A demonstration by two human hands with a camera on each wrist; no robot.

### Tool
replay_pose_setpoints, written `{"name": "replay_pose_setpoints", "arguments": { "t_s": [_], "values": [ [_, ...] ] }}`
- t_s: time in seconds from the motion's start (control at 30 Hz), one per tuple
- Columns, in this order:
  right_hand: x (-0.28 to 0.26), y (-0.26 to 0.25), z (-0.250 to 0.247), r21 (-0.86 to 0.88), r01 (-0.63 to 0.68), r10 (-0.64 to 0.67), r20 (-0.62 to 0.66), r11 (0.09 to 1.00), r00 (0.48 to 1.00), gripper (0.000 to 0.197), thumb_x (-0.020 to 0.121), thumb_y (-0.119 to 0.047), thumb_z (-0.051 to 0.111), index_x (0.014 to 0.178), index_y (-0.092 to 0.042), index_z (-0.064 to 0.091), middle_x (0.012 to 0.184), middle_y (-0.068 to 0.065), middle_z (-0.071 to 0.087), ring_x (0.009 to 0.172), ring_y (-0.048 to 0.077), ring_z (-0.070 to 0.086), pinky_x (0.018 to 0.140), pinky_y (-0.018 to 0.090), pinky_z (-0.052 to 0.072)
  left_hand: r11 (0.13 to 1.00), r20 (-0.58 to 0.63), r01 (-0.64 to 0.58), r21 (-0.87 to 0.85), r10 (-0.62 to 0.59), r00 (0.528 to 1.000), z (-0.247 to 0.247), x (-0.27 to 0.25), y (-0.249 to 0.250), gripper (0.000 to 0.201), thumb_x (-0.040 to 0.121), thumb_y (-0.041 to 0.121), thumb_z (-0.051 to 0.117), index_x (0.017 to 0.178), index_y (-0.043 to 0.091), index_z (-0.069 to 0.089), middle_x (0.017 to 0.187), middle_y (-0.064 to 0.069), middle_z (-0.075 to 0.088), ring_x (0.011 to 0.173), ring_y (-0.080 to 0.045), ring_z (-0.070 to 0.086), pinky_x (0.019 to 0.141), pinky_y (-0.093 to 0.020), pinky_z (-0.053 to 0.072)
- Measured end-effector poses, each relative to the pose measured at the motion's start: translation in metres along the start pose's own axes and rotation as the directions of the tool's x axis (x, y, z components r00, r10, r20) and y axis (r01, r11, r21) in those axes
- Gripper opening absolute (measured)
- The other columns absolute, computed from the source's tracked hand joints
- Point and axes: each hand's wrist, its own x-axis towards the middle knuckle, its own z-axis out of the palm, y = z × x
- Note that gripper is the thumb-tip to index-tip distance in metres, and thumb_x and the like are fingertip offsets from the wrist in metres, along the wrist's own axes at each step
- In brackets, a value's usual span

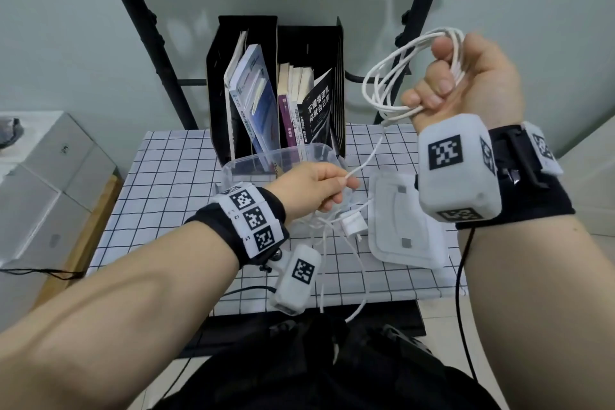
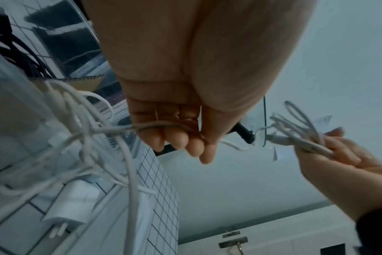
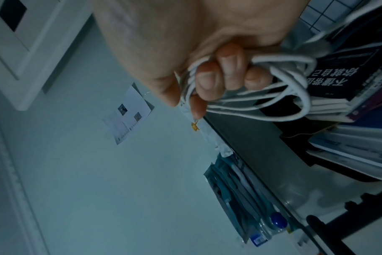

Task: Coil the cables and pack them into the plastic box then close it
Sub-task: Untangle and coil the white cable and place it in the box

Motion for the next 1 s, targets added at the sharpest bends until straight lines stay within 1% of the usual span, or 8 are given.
{"name": "replay_pose_setpoints", "arguments": {
  "t_s": [0.17,0.27,0.47,0.57,0.67,0.7,0.87,1.0],
  "values": [
    [0.007,0.014,-0.010,-0.132,-0.014,0.009,-0.035,0.991,0.999,0.020,0.093,-0.017,0.043,0.082,-0.009,0.058,0.050,0.000,0.032,0.046,0.015,0.023,0.054,0.027,0.027,0.989,-0.067,-0.135,0.061,0.139,0.988,-0.002,-0.004,0.013,0.022,0.095,0.017,0.052,0.105,0.023,0.071,0.069,0.009,0.056,0.051,0.000,0.042,0.051,-0.013,0.036],
    [0.011,0.026,-0.020,-0.290,-0.024,0.012,-0.044,0.957,0.999,0.014,0.092,-0.016,0.049,0.087,-0.008,0.060,0.050,0.001,0.037,0.045,0.015,0.027,0.055,0.029,0.027,0.985,-0.118,-0.169,0.030,0.171,0.978,-0.004,-0.005,0.020,0.017,0.093,0.014,0.057,0.104,0.014,0.070,0.067,0.010,0.060,0.049,-0.001,0.040,0.049,-0.015,0.035],
    [0.002,0.048,-0.026,-0.634,-0.155,0.172,-0.035,0.758,0.984,0.020,0.098,-0.016,0.046,0.091,-0.009,0.063,0.050,0.000,0.045,0.042,0.014,0.036,0.045,0.024,0.031,0.965,-0.164,-0.260,0.021,0.260,0.951,-0.003,-0.005,0.037,0.008,0.089,0.010,0.063,0.093,0.005,0.067,0.070,0.003,0.061,0.047,0.006,0.043,0.048,-0.008,0.034],
    [-0.003,0.057,-0.022,-0.748,-0.159,0.232,-0.006,0.645,0.973,0.021,0.097,-0.012,0.046,0.083,-0.009,0.062,0.050,0.003,0.046,0.039,0.013,0.039,0.040,0.022,0.032,0.956,-0.193,-0.294,0.003,0.289,0.938,-0.003,-0.005,0.042,0.005,0.087,0.001,0.062,0.089,-0.001,0.066,0.061,0.013,0.062,0.053,0.010,0.029,0.047,-0.016,0.033],
    [-0.007,0.060,-0.020,-0.772,-0.197,0.301,-0.008,0.604,0.954,0.024,0.096,-0.017,0.051,0.074,-0.009,0.056,0.044,0.003,0.046,0.040,0.018,0.034,0.043,0.027,0.028,0.945,-0.196,-0.325,-0.019,0.316,0.928,-0.007,-0.004,0.044,0.003,0.084,0.001,0.065,0.086,-0.001,0.064,0.073,-0.007,0.070,0.069,-0.011,0.068,0.069,-0.021,0.053],
    [-0.008,0.060,-0.019,-0.752,-0.228,0.332,-0.013,0.618,0.943,0.026,0.096,-0.020,0.052,0.072,-0.009,0.055,0.042,0.003,0.043,0.039,0.018,0.031,0.044,0.027,0.026,0.947,-0.214,-0.322,-0.007,0.313,0.925,-0.008,-0.003,0.044,0.005,0.082,0.004,0.069,0.083,0.004,0.064,0.077,-0.011,0.069,0.070,-0.016,0.066,0.074,-0.026,0.055],
    [-0.014,0.052,-0.015,-0.759,-0.284,0.465,0.028,0.586,0.885,0.037,0.094,-0.044,0.054,0.068,-0.018,0.049,0.042,-0.004,0.026,0.040,0.011,0.016,0.045,0.026,0.015,0.958,-0.262,-0.286,0.028,0.283,0.923,-0.012,-0.001,0.041,0.017,0.075,0.008,0.077,0.080,0.009,0.061,0.067,0.002,0.056,0.054,-0.002,0.048,0.053,-0.015,0.044],
    [-0.021,0.043,-0.013,-0.803,-0.222,0.464,0.076,0.553,0.882,0.012,0.087,-0.015,0.066,0.094,-0.008,0.060,0.039,-0.010,0.034,0.034,0.004,0.027,0.036,0.018,0.022,0.960,-0.224,-0.237,-0.147,0.202,0.954,-0.019,0.000,0.036,0.009,0.086,0.011,0.067,0.081,0.011,0.059,0.061,0.000,0.056,0.046,-0.005,0.049,0.046,-0.017,0.041]
  ]
}}
